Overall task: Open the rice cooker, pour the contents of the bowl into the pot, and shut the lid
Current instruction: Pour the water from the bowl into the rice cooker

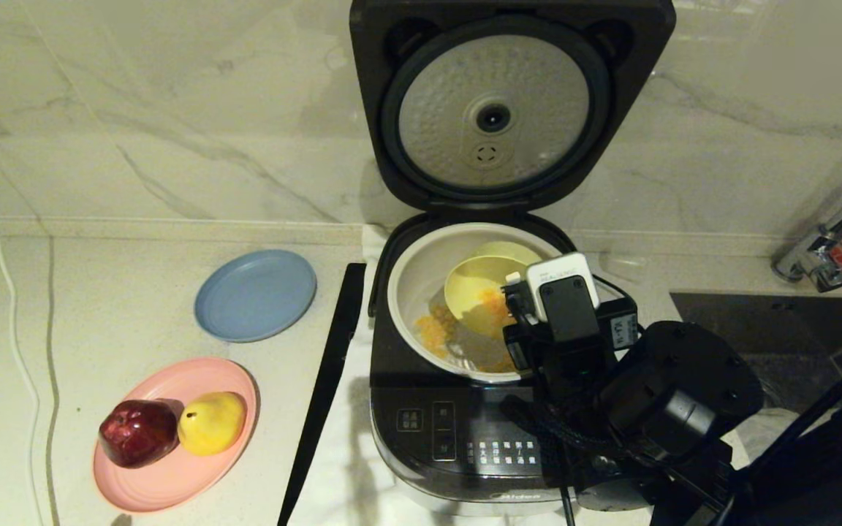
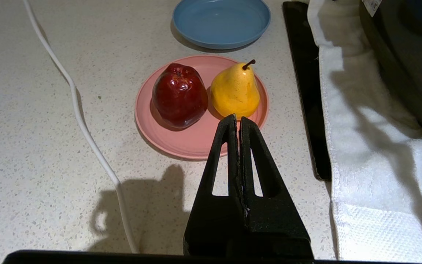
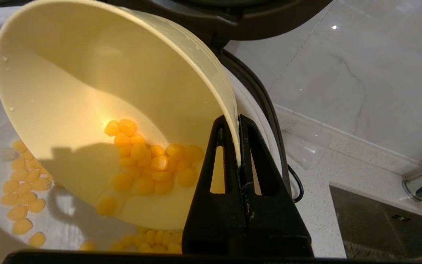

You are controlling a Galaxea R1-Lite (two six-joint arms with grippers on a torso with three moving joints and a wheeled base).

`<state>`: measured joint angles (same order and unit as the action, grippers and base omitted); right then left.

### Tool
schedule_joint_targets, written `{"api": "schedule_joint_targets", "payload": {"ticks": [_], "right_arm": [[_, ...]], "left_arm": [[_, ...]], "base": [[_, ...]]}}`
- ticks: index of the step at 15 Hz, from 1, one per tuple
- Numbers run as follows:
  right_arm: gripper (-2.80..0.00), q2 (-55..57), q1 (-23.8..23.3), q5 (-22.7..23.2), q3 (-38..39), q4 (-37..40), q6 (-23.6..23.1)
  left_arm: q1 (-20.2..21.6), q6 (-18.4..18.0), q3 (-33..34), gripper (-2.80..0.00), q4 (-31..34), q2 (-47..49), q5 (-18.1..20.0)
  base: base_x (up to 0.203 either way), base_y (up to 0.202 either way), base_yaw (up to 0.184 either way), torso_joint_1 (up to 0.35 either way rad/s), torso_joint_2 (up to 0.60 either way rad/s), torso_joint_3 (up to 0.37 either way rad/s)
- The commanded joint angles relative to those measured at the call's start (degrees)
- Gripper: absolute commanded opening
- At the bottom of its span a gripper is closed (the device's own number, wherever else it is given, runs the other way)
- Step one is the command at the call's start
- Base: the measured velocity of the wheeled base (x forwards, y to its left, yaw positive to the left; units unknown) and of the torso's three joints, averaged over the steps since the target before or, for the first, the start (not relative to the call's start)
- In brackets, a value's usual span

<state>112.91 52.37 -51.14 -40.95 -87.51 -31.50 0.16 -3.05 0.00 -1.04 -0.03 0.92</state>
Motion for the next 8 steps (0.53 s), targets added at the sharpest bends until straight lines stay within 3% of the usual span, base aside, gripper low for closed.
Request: {"api": "schedule_joint_targets", "payload": {"ticks": [1,5,8], "right_arm": [[-2.8,1.4,-0.1,-0.3,0.0,-0.2,-0.2],[-2.8,-0.9,-1.3,-0.7,-4.2,-0.2,-0.1],[-2.8,-0.3,-1.1,-0.8,-2.0,-0.2,-0.2]], "left_arm": [[0.0,0.0,0.4,-2.8,0.0,0.0,0.0],[0.0,0.0,0.4,-2.8,0.0,0.0,0.0],[0.0,0.0,0.4,-2.8,0.0,0.0,0.0]], "base": [[0.0,0.0,0.0,0.0,0.0,0.0],[0.0,0.0,0.0,0.0,0.0,0.0],[0.0,0.0,0.0,0.0,0.0,0.0]]}}
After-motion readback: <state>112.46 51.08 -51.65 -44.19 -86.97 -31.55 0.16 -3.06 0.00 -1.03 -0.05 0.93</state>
